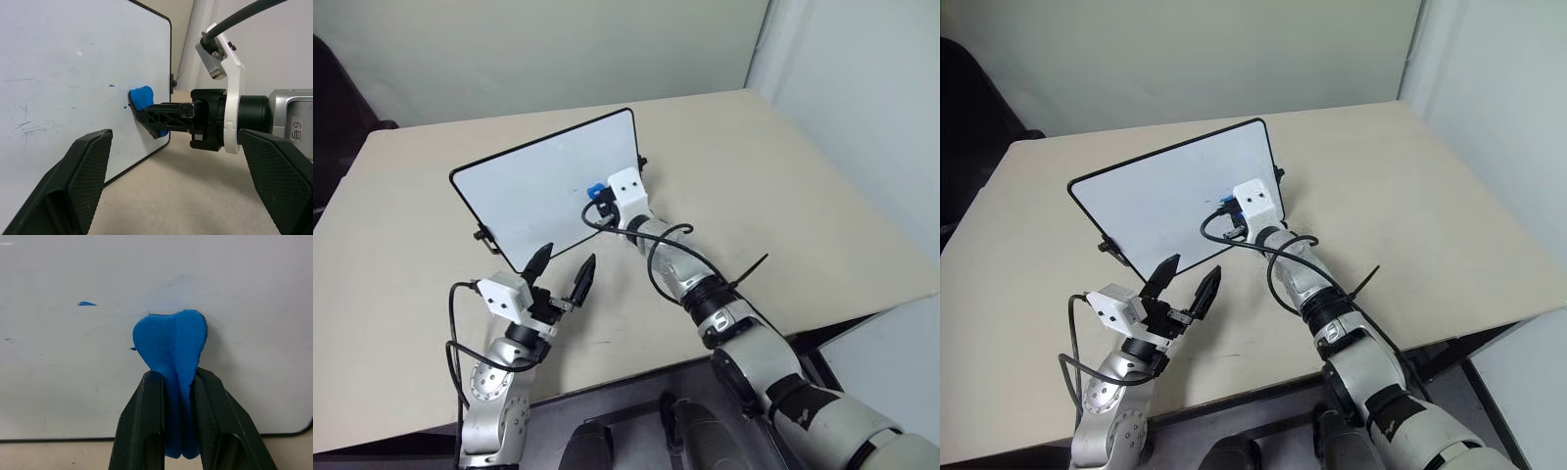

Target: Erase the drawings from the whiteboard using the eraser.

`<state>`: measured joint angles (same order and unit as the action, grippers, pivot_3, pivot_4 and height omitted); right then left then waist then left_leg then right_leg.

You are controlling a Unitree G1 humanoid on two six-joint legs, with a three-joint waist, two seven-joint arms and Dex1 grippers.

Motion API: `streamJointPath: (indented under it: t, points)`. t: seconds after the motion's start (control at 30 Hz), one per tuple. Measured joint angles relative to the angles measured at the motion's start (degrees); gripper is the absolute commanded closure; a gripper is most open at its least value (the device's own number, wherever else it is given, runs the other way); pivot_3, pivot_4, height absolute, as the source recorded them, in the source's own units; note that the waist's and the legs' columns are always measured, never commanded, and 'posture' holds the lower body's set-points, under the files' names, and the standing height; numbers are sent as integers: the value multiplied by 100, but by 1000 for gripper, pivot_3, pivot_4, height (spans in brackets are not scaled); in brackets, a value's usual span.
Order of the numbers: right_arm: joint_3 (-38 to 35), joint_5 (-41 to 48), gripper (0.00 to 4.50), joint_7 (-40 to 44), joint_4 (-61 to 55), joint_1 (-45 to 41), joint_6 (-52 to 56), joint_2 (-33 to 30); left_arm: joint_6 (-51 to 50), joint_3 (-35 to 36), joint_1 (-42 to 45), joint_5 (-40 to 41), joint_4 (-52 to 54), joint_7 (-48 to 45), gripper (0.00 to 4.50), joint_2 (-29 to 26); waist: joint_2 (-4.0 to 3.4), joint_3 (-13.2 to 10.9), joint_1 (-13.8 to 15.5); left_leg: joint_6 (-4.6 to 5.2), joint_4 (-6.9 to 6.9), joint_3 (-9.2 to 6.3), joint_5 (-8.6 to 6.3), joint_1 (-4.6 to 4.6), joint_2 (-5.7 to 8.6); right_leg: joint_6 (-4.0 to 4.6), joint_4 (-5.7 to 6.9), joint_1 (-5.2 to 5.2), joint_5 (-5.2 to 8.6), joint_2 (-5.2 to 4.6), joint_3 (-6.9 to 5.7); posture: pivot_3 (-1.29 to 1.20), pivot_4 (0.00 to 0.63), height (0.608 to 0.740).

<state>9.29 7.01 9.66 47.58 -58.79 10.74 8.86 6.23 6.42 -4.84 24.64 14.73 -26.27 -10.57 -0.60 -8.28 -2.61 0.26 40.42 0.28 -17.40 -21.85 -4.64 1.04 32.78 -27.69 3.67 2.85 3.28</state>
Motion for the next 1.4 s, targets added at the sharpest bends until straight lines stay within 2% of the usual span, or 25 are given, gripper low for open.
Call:
streamJointPath:
  t: [0.33,0.53,0.67,0.8,1.13,1.4]
  points:
    - [131,-120,4049,165,-12,-7,-23,8,1,-8,1,-2,0,-7,0,1,0,0,-31,-6,-2,1,-4,1,-1,-7,-1,-5,-5,0,-1,0,150,740]
    - [794,-257,4049,918,-567,124,17,-13,1,-45,15,-7,-1,-11,0,7,0,0,-68,-19,-20,2,-12,0,-4,-6,2,-20,-7,1,-12,0,150,740]
    - [950,-279,4049,1050,-710,191,58,-33,1,-45,16,-10,-1,-9,0,7,0,0,-65,-44,-24,2,-27,-2,-7,-3,-2,-27,-3,1,-10,0,150,740]
    - [879,-264,4049,934,-673,182,81,-33,1,-45,18,-11,0,-3,0,9,1,1,-53,-54,-18,3,-33,-1,-7,-2,-2,-25,-2,0,-6,0,150,740]
    - [-100,-180,4049,-196,328,-47,89,7,1,-36,16,-3,0,-2,0,11,6,-2,1,-14,9,-1,-9,4,1,1,-16,-8,-16,0,-10,0,150,740]
    - [-205,-224,4049,-208,438,-116,83,33,1,-34,17,1,0,-3,0,10,6,-2,-19,-43,5,1,-29,-4,-1,-33,-87,-10,-85,0,-16,0,150,740]
